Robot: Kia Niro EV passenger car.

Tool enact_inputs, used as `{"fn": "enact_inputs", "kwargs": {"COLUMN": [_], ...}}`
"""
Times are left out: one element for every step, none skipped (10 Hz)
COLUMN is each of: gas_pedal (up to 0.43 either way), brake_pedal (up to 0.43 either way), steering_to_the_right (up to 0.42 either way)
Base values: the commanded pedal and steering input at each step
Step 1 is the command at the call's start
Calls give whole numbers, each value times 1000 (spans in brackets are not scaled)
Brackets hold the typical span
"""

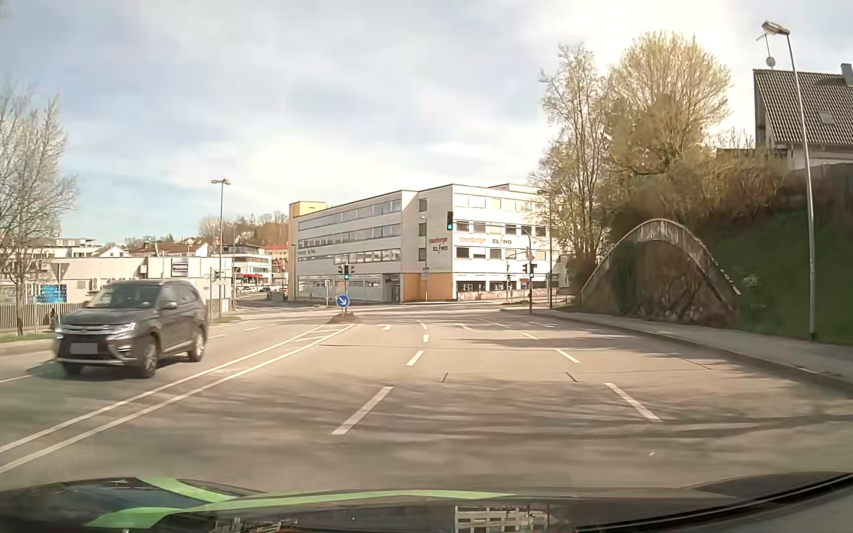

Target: Follow the waypoints while adhering to traffic rules and regulations

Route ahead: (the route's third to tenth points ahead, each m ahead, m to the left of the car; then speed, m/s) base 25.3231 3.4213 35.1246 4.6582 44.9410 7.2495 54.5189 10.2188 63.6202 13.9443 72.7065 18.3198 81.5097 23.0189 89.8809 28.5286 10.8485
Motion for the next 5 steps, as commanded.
{"fn": "enact_inputs", "kwargs": {"gas_pedal": [28,20,20,20,28], "brake_pedal": [0,0,0,0,0], "steering_to_the_right": [12,7,3,3,2]}}
